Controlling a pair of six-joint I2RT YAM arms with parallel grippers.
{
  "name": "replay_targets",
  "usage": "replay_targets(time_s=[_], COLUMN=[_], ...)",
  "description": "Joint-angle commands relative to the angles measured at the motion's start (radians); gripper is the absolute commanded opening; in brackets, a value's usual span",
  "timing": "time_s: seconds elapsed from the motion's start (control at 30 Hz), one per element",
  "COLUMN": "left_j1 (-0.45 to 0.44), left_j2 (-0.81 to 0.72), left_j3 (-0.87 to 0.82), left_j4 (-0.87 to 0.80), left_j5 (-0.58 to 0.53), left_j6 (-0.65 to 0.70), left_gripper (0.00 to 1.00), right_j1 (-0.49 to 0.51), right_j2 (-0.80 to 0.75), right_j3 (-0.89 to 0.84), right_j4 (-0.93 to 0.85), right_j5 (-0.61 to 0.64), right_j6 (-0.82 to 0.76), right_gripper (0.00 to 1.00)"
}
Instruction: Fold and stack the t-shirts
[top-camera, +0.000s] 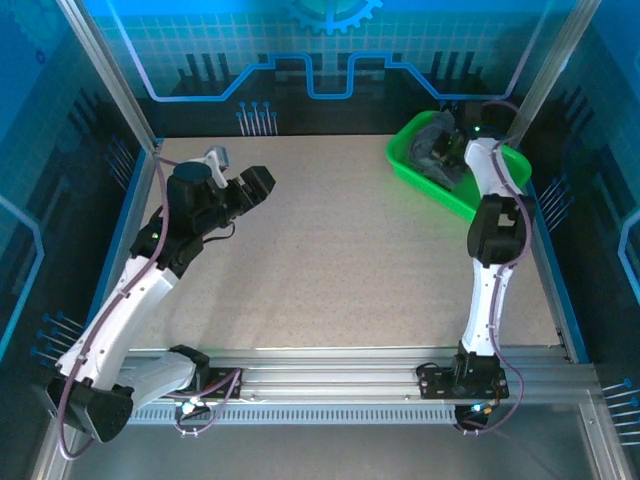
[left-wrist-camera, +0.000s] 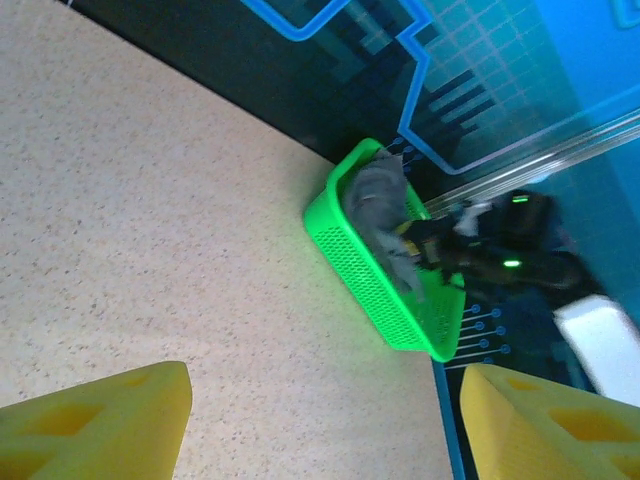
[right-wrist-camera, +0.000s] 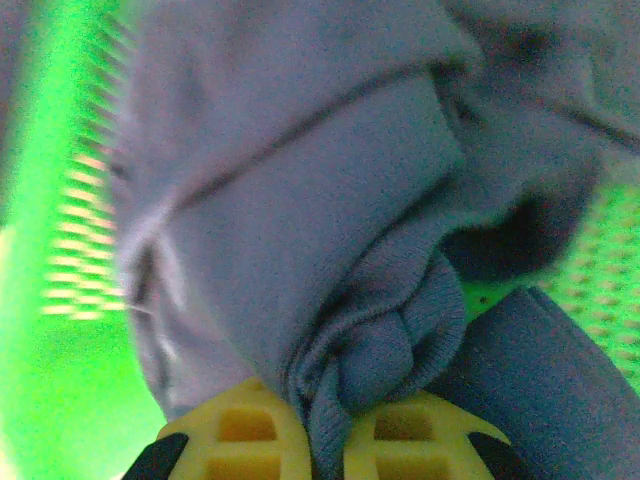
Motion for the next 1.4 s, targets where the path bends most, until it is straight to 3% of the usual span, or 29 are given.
replay_targets(time_s=[0.0,0.2,0.33,0.47,0.6,0.63,0.7,0.73,0.77,0.83,0.93,1.1,1.23,1.37], left_j1=[-0.003,-0.002,0.000,0.008,0.037,0.046,0.070,0.079,0.089,0.099,0.102,0.104,0.165,0.230], left_j2=[0.033,0.100,0.119,0.117,0.090,0.083,0.060,0.052,0.041,0.024,0.006,0.014,0.043,0.125], left_j3=[-0.021,0.009,0.055,0.112,0.140,0.140,0.140,0.137,0.129,0.113,0.064,-0.055,-0.145,-0.179], left_j4=[-0.001,-0.006,-0.061,-0.160,-0.258,-0.277,-0.317,-0.332,-0.351,-0.385,-0.439,-0.499,-0.472,-0.386], left_j5=[-0.014,-0.020,-0.062,-0.138,-0.214,-0.225,-0.235,-0.235,-0.234,-0.227,-0.204,-0.135,-0.064,0.036], left_j6=[-0.014,0.003,0.035,0.054,0.052,0.051,0.053,0.054,0.056,0.055,0.043,-0.018,-0.078,-0.120], left_gripper=[0.72,0.72,0.73,0.75,0.77,0.77,0.78,0.78,0.78,0.78,0.78,0.76,0.71,0.58], right_j1=[0.038,0.111,0.215,0.418,0.643,0.691,0.809,0.839,0.865,0.883,0.847,0.708,0.718,0.767], right_j2=[-0.245,-0.440,-0.526,-0.585,-0.662,-0.672,-0.681,-0.673,-0.655,-0.642,-0.722,-0.749,-0.702,-0.589], right_j3=[0.011,0.073,0.137,0.120,-0.163,-0.230,-0.368,-0.403,-0.418,-0.434,-0.588,-0.743,-0.806,-0.830], right_j4=[0.139,0.133,0.113,0.035,0.041,0.046,0.085,0.090,0.060,-0.032,0.016,0.008,0.021,0.063], right_j5=[0.072,0.107,0.124,0.212,0.279,0.278,0.231,0.186,0.135,0.131,0.127,0.017,-0.041,-0.110], right_j6=[-0.017,-0.031,-0.076,-0.130,-0.063,-0.036,-0.020,-0.027,-0.025,-0.001,-0.005,0.024,0.024,0.032], right_gripper=[0.00,0.00,0.00,0.00,0.00,0.11,0.48,0.59,0.64,0.68,0.74,0.68,0.64,0.63])
